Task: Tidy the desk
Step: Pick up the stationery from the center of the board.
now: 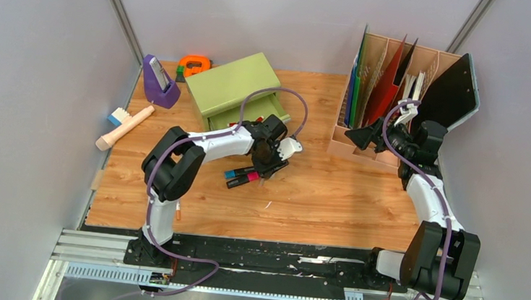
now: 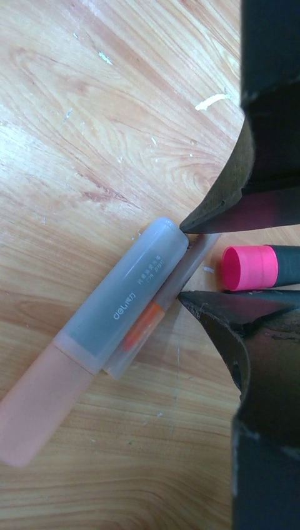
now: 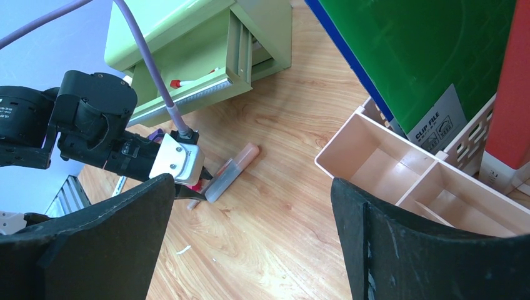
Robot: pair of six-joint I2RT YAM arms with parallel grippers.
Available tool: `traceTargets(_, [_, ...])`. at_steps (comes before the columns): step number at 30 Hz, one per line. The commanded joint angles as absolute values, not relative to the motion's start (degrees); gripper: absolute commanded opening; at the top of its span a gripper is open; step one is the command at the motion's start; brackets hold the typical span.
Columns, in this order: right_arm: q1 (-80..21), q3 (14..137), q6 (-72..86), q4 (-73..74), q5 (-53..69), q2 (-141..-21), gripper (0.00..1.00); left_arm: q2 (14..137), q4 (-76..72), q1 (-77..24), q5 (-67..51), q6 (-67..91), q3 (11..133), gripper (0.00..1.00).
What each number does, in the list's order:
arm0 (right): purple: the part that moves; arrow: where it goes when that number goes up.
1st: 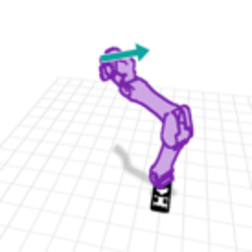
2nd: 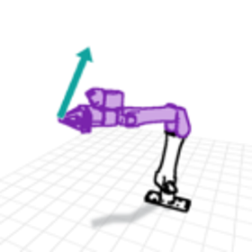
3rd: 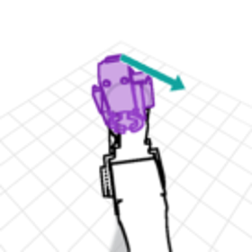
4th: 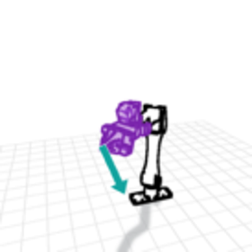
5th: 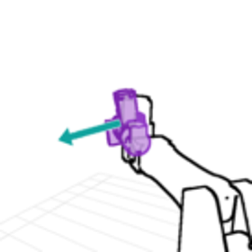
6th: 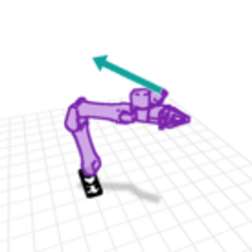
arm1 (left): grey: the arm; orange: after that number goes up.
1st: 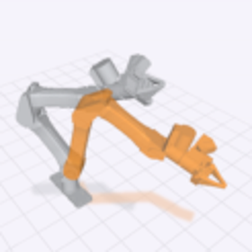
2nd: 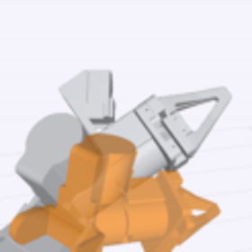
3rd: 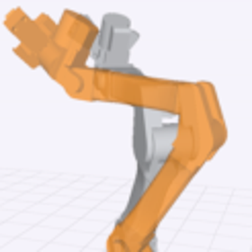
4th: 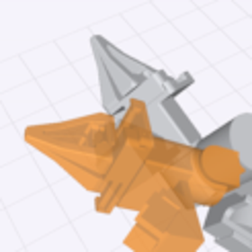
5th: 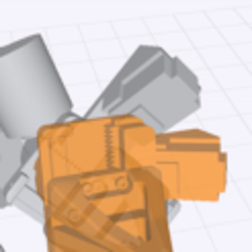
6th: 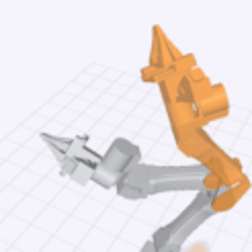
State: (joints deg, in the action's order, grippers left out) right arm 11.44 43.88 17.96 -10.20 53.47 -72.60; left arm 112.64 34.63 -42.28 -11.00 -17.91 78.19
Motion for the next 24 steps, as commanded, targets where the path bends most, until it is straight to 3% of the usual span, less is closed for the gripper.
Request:
traceTargets(1, [11.78,43.64,17.93,-12.83,53.83,-70.86,0.98,114.46,36.03,-42.81,-14.94,-16.04,79.39,0.46])
traceTargets(24, [11.95,43.51,18.28,-13.27,54.14,-71.02,0.98,115.92,40.51,-43.25,-10.18,-11.98,84.51,0.2])
